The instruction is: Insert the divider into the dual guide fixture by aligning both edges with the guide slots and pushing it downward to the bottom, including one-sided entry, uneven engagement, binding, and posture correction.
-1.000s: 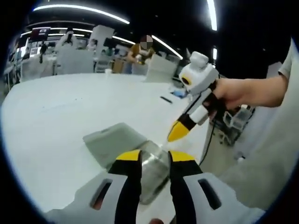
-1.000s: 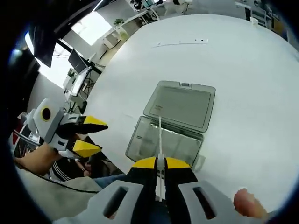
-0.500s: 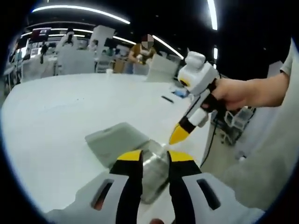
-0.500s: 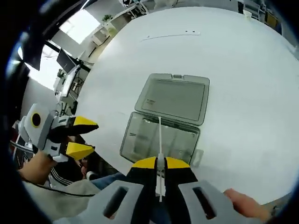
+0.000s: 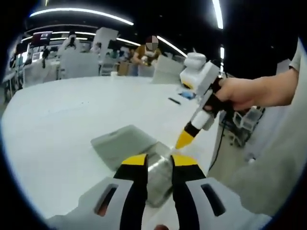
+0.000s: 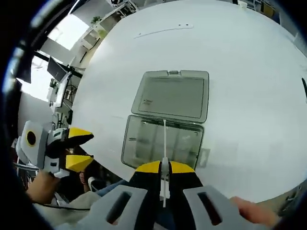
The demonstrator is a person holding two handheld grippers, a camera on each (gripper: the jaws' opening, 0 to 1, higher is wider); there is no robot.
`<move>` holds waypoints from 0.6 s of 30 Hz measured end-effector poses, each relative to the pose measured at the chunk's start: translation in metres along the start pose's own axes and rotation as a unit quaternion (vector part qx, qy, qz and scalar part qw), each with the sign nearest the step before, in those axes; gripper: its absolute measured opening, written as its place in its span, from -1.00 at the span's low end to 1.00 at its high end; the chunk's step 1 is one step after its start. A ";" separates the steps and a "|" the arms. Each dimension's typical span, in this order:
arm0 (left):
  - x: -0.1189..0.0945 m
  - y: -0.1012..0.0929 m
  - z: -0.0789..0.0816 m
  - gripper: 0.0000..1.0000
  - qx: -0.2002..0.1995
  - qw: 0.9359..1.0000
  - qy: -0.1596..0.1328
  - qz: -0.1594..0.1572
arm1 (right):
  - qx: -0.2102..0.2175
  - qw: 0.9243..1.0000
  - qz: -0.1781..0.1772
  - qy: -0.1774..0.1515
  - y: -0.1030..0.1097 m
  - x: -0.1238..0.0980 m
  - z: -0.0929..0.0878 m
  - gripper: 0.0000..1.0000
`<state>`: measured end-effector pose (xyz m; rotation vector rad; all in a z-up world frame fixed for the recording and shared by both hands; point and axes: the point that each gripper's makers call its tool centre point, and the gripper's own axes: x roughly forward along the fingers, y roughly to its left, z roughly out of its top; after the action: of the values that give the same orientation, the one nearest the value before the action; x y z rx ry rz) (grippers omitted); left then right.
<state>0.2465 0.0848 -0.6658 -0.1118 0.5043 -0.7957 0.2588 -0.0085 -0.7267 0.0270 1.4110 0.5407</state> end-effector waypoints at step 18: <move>-0.001 -0.002 -0.005 -0.46 0.053 0.998 0.015 0.011 | 0.038 0.999 -0.005 0.015 0.002 0.008 -0.003 -1.00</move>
<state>0.2424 0.0840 -0.6691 0.0047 0.4902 -0.8011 0.2554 -0.0048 -0.7340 0.0724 1.4601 0.4815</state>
